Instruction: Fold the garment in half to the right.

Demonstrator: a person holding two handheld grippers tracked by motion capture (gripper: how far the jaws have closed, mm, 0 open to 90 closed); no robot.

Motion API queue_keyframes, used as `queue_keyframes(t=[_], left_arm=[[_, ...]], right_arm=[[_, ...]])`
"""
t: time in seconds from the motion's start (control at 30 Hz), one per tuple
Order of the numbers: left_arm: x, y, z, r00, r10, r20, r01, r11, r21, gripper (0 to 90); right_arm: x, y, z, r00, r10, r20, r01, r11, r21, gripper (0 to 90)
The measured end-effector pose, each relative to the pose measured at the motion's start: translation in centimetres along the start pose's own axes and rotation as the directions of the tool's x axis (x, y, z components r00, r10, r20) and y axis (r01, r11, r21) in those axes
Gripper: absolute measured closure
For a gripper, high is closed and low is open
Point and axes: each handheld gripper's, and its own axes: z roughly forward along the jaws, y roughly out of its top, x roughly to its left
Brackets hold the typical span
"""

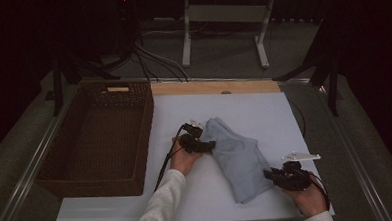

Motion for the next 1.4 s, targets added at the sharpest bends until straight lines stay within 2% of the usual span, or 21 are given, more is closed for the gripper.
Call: queue_keyframes(t=[0.03, 0.07, 0.23, 0.33, 0.5, 0.6, 0.67, 0.83, 1.17, 1.33, 1.4], left_arm=[[-0.1, 0.0, 0.0, 1.0000, 0.005, 0.003, -0.005, 1.0000, 0.001, 54.5], [-0.2, 0.0, 0.1, 0.9999, 0.005, 0.010, -0.005, 1.0000, 0.000, 58.5], [-0.6, -0.1, 0.3, 0.9996, 0.008, 0.028, -0.008, 1.0000, 0.003, 72.0], [-0.8, 0.0, 0.3, 0.9993, 0.016, 0.033, -0.016, 0.9998, 0.012, 77.1], [-0.8, 0.2, 0.1, 0.9993, 0.011, 0.036, -0.011, 0.9999, 0.006, 79.5], [-0.8, 0.3, -0.2, 0.9993, 0.007, 0.037, -0.006, 0.9999, -0.008, 79.8], [-0.8, 0.5, -0.4, 0.9992, 0.004, 0.041, -0.003, 0.9998, -0.018, 80.0], [-0.8, 0.9, -1.0, 0.9990, -0.005, 0.045, 0.007, 0.9991, -0.043, 80.1], [-1.0, 1.6, -1.8, 0.9980, -0.014, 0.062, 0.019, 0.9966, -0.081, 80.2], [-1.1, 1.9, -2.2, 0.9973, -0.019, 0.071, 0.026, 0.9949, -0.097, 80.2], [-1.2, 2.1, -2.4, 0.9969, -0.019, 0.077, 0.027, 0.9943, -0.103, 80.2]], right_arm=[[0.0, 0.0, -0.1, 0.9999, 0.002, 0.017, -0.002, 1.000, -0.003, 64.6], [-0.1, 0.0, -0.1, 0.9998, 0.004, 0.020, -0.003, 1.000, -0.005, 62.7], [-0.1, 0.0, 0.1, 0.9992, -0.004, 0.040, 0.003, 1.000, 0.014, 49.3], [-0.1, 0.1, 0.6, 0.9990, 0.001, 0.044, -0.002, 0.999, 0.033, 41.8], [-0.2, 0.3, 1.3, 0.9995, 0.016, 0.028, -0.018, 0.998, 0.058, 40.7], [-0.1, 0.4, 1.8, 0.9996, 0.022, 0.018, -0.023, 0.996, 0.086, 45.3], [0.0, 0.4, 2.0, 0.9996, 0.027, -0.004, -0.026, 0.993, 0.111, 54.4], [0.5, 0.5, 1.7, 0.9998, 0.020, 0.001, -0.020, 0.992, 0.125, 76.3], [1.1, 0.5, 1.0, 0.9997, 0.008, -0.022, -0.006, 0.994, 0.112, 79.3], [1.4, 0.5, 0.6, 0.9983, 0.036, -0.046, -0.031, 0.995, 0.099, 79.5], [1.5, 0.6, 0.5, 0.9964, 0.065, -0.054, -0.059, 0.993, 0.100, 79.6]])
